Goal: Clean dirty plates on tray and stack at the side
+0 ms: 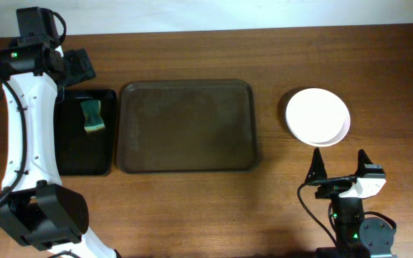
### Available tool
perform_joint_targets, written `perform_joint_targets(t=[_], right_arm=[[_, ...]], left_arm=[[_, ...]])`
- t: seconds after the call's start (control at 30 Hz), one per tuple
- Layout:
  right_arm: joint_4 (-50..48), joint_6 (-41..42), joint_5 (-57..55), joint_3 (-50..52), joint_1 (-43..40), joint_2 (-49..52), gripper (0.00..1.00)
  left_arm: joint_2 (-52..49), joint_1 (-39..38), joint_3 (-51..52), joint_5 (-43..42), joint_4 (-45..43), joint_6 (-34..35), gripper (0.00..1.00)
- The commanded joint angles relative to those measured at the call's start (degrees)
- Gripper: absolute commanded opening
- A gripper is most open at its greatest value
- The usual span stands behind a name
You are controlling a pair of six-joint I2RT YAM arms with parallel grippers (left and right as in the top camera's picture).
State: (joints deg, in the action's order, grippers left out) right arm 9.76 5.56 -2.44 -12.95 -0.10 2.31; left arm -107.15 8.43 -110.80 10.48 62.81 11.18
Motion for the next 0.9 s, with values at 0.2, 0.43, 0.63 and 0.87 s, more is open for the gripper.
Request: perform_joint_targets(t=[0.2,0.43,0.63,0.87], right_arm=[[-0.7,-5.4,1.8,3.1,-0.4,-2.1,0.98],[-8.7,-5.3,2.1,8.8,-0.3,-2.1,0.98],[-9.3,-5.1,3.8,11.4,-0.3,-2.1,0.98],[-8.7,-3.8,4.2,12.6,-0.3,-2.1,0.98]], left_arm=[[-0.3,0.1,0.0,-0.3,-0.2,-0.5,0.99],[-0.3,0.1,0.0,-0.3,-0.2,-0.5,0.99],[-0.3,0.1,0.0,-0.3,-0.2,-0.5,0.99],[-0.3,0.0,0.0,-0.4,-0.2,-0.5,0.99]])
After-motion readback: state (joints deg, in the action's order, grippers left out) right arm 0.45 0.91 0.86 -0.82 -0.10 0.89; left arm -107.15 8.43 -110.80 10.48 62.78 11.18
